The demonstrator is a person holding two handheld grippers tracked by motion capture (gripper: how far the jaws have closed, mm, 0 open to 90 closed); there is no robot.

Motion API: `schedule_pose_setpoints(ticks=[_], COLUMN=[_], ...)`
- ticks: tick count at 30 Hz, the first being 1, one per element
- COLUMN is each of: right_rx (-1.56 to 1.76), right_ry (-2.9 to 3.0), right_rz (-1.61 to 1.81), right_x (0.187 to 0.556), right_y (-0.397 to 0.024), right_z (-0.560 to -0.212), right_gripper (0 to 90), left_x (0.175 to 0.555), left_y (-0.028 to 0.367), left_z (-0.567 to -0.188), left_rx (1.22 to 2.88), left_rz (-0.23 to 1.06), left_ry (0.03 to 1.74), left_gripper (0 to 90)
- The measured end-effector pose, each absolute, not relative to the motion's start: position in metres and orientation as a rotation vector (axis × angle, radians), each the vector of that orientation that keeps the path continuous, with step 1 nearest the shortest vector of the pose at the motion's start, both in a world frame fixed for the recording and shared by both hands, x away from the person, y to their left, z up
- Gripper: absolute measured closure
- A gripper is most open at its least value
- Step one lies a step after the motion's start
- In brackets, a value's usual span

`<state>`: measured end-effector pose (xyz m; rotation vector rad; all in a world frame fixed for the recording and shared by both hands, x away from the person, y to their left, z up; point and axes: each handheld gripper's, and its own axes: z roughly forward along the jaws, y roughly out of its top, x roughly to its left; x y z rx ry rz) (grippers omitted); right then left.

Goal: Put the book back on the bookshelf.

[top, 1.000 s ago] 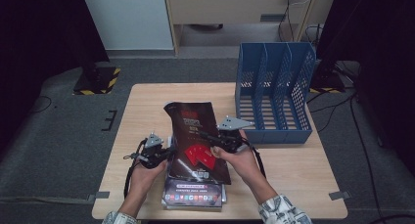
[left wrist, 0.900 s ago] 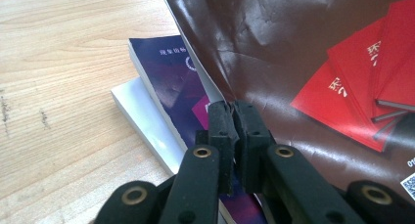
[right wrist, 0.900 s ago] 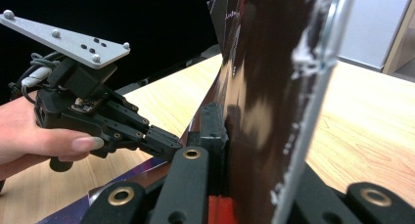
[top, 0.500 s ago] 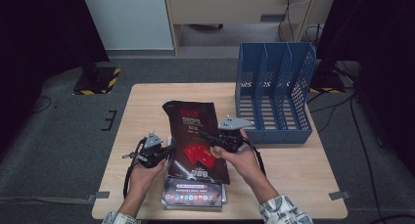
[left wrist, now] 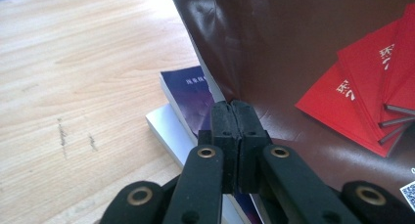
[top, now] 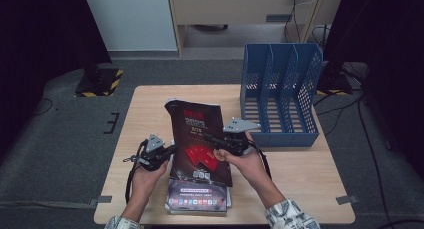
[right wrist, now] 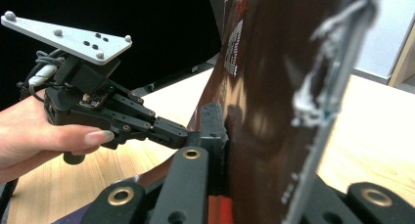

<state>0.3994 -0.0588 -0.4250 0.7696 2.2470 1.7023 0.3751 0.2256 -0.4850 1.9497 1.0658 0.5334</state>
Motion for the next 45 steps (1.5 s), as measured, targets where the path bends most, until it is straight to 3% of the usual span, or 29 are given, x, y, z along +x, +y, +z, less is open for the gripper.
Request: schedule_pose_setpoints(ticks=[45], right_rx=[0.698], right_ry=[2.165], right_rz=[1.742], right_x=[0.396], right_y=[-0.063], right_z=[-0.412], right_gripper=[86.1], left_x=[0.371], left_y=[0.228], left_z=[-0.455], left_rx=[1.871], left_rz=[0.732], left_ry=[1.014], left_gripper=[89.3])
